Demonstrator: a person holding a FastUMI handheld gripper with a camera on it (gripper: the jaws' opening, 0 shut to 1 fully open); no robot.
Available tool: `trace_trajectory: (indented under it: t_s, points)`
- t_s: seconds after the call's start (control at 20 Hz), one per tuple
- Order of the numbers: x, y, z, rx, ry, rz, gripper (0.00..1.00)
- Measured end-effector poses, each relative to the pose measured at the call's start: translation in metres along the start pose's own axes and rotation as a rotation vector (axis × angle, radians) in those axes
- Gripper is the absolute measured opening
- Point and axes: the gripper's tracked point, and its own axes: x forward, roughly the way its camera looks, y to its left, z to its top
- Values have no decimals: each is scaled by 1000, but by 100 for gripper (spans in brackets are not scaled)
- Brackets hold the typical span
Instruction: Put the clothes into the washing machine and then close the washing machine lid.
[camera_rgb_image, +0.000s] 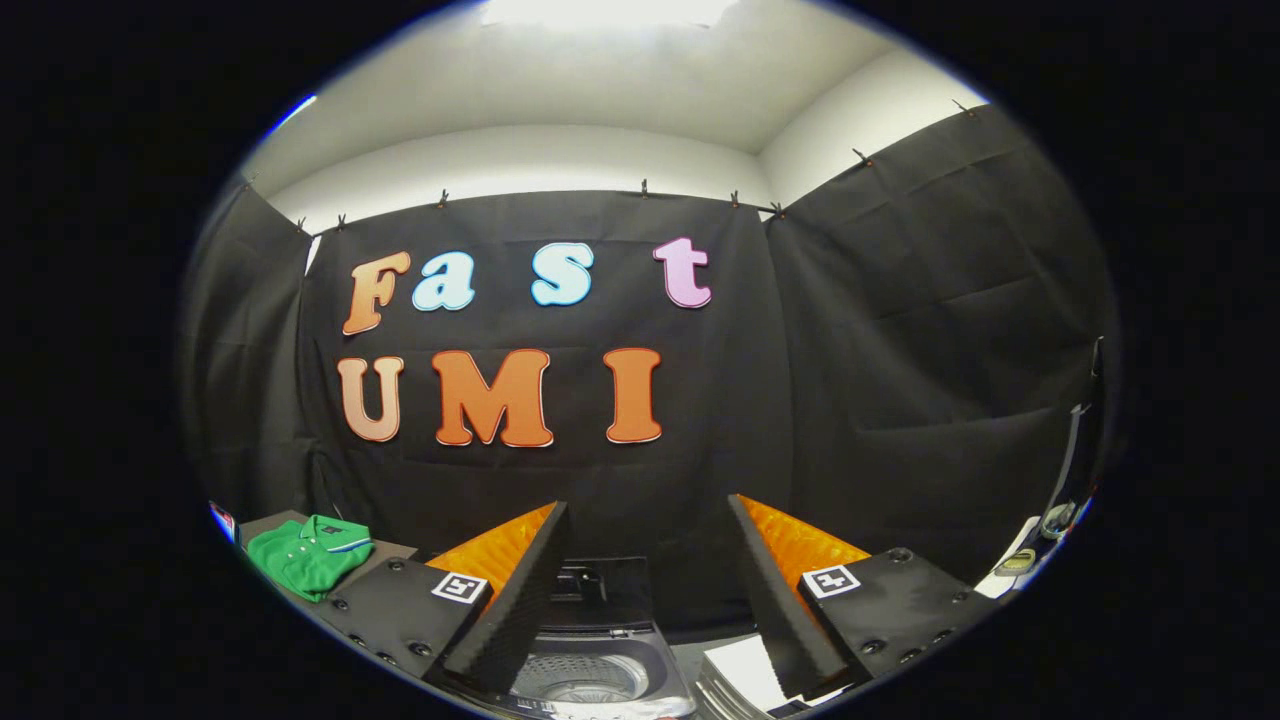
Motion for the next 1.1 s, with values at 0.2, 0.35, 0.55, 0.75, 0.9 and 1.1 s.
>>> trace_trajectory:
  t_s: [0.2,0.35,0.55,0.75,0.9,1.1]
  points:
    - [13,49,4,0,12,54,98]
    - [23,106,10,13,10,125,98]
    - [28,191,5,20,19,224,99]
    - [30,288,-9,38,55,342,99]
    - [17,366,-23,60,96,446,99]
    - [0,455,-61,68,195,558,99]
